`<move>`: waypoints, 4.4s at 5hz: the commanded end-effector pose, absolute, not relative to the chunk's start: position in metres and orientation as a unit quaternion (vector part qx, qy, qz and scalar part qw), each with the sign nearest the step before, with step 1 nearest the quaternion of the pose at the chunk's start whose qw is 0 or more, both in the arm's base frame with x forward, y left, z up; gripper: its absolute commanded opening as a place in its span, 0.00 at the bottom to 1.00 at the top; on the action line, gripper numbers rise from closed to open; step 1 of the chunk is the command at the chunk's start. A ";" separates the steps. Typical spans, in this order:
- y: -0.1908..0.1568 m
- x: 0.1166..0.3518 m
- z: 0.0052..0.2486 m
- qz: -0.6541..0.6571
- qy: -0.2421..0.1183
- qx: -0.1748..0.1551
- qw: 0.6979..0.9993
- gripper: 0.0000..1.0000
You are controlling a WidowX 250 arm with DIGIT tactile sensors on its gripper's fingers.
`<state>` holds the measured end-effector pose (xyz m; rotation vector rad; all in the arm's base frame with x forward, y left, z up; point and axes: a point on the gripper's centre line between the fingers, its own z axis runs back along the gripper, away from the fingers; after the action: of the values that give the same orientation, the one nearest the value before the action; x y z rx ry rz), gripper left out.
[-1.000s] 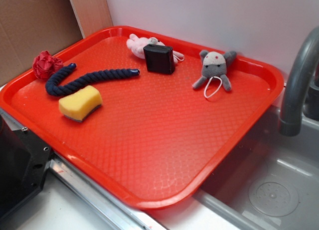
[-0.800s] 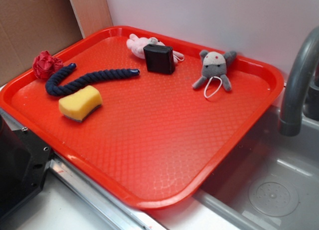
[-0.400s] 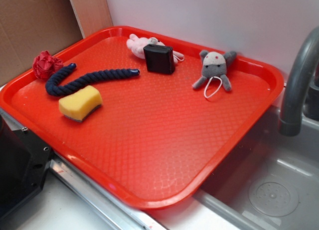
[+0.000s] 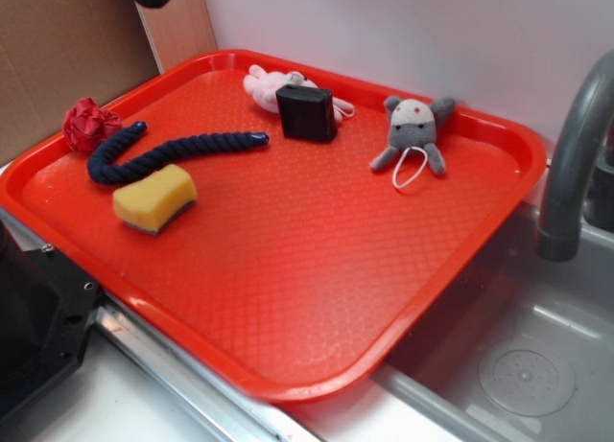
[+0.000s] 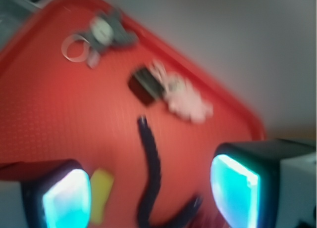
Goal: Grab the black box.
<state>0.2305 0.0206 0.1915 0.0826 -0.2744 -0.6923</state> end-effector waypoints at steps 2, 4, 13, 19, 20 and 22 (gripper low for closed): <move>0.017 0.264 0.157 -0.356 -0.100 0.017 0.929 1.00; 0.032 0.287 0.097 -0.378 -0.167 -0.038 0.910 1.00; -0.095 0.314 0.070 -0.552 -0.054 -0.143 0.820 0.00; -0.141 0.272 0.120 -0.315 -0.159 -0.017 0.936 1.00; -0.152 0.286 0.103 -0.192 -0.140 -0.022 0.971 1.00; -0.148 0.323 0.054 0.063 -0.062 -0.033 0.996 1.00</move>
<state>0.2988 -0.1379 0.0423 -0.0462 -0.0937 0.1152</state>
